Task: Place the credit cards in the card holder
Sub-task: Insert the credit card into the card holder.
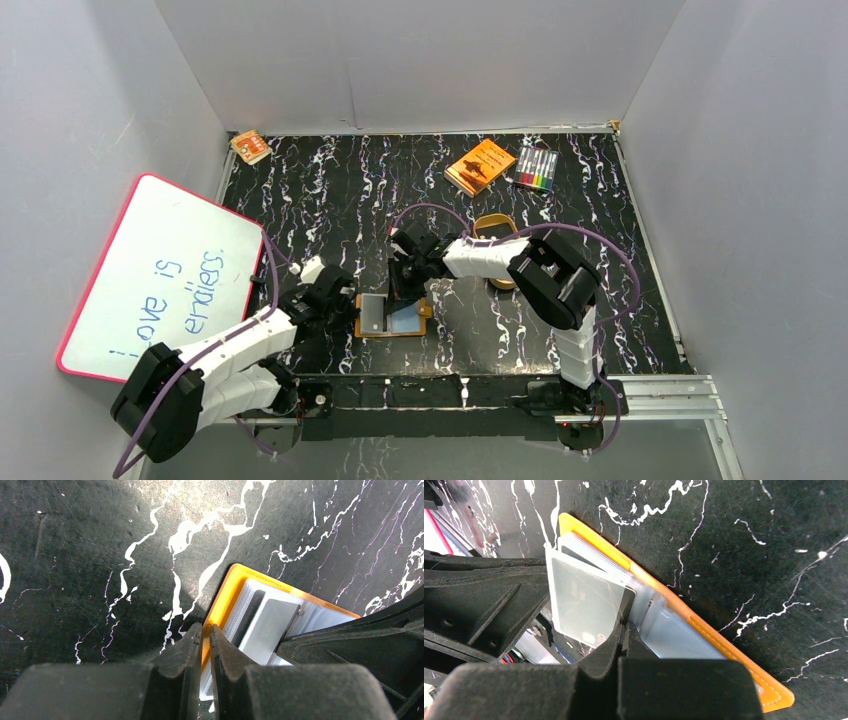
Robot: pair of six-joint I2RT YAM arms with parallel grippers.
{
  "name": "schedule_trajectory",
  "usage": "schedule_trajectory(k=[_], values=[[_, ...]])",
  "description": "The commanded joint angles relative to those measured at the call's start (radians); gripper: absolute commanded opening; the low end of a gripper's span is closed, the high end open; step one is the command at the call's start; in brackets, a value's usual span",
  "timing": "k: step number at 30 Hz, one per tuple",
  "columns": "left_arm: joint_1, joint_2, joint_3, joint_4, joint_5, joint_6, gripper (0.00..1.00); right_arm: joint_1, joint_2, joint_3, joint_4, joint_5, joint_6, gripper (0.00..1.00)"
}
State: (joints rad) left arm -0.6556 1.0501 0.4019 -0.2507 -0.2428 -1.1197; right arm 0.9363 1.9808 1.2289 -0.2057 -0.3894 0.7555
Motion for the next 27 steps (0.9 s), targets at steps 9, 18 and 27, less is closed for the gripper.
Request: schedule_trajectory(k=[9,18,27], values=[[0.003,-0.089,0.035,-0.231,-0.070,0.016,0.25,-0.016,-0.223,-0.010,-0.082,0.103,-0.029,0.24],[0.004,-0.186,0.181,-0.331,-0.139,0.106,0.64,-0.269,-0.595,-0.159,-0.224,0.373,-0.136,0.47],[0.004,-0.221,0.191,-0.218,-0.132,0.222,0.82,-0.569,-0.695,-0.328,-0.168,0.336,-0.135,0.67]])
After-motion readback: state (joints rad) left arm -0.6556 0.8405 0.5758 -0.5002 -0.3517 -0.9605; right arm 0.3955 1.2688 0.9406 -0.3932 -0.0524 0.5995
